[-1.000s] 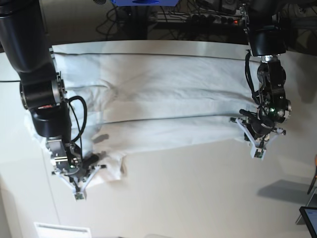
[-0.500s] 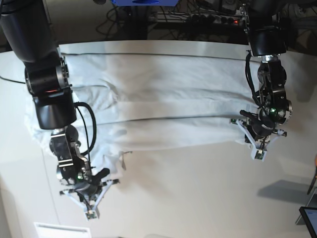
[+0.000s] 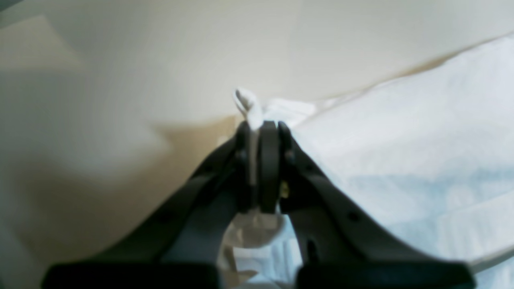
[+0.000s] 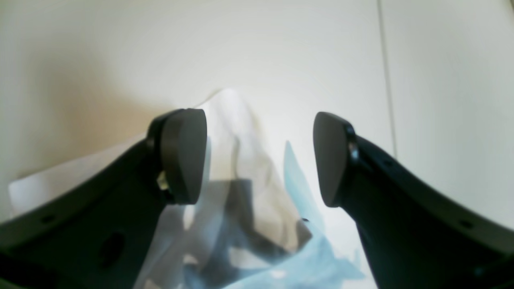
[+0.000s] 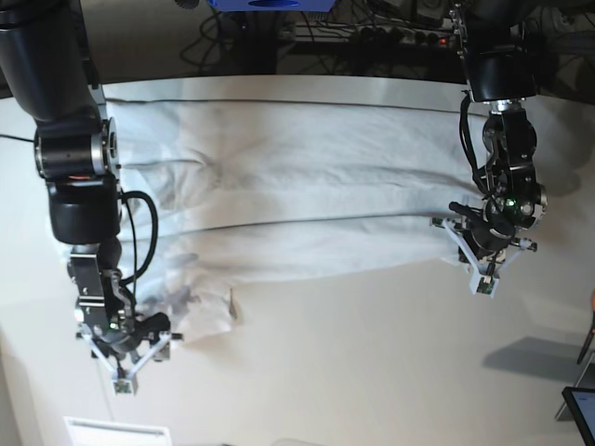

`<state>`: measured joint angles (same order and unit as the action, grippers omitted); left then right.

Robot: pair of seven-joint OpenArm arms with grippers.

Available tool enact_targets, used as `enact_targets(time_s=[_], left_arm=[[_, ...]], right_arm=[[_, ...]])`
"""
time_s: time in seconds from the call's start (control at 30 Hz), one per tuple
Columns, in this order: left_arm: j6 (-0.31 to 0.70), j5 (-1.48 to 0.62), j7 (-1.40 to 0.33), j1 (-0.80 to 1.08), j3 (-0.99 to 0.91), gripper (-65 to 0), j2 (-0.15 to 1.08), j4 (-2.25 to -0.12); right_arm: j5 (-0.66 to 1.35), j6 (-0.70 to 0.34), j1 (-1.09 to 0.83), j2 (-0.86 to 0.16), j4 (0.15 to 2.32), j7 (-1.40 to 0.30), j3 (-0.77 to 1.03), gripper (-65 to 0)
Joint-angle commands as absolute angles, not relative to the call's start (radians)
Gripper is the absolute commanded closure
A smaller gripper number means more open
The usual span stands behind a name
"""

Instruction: Fold the T-shirt properly

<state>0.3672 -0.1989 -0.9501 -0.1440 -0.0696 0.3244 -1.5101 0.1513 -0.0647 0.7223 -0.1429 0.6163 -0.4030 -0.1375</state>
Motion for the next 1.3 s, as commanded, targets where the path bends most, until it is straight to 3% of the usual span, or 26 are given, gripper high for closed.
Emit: enact_targets(time_s=[0.0,0.27,0.7,0.87,1.1,1.27], left_arm=[[0.36,-0.2,-0.934,-0.163,-0.074,0.0,0.34,-1.527],[0.36,-0.2,-0.934,-0.162,-0.074,0.0,0.34,-1.527],[0.36,-0.2,-0.934,-0.143,-0.076,0.0,0.343,-1.527],[0.36,-0.2,-0.934,-0.143,-0.076,0.0,0.341,-1.527],[0.36,-0.2,-0.934,-0.143,-0.076,0.0,0.341,-1.527],[0.36,-0.2,-0.934,-0.15,-0.076,0.0,0.341,-1.532]], right_arm=[[0.151,-0.073,0.765,-0.142,0.611,-0.367,-0.134,-40.5],[0.15,-0.081,0.832,-0.142,0.369,-0.251,-0.142,-40.6],[0.15,-0.125,0.839,-0.136,0.343,-0.242,-0.142,-39.8],[0.15,-0.128,0.839,-0.136,0.343,-0.243,-0.142,-27.3],[0.15,-0.128,0.839,-0.136,0.343,-0.245,-0.142,-1.0],[0.15,-0.128,0.839,-0.139,0.351,-0.246,-0.142,-0.3]])
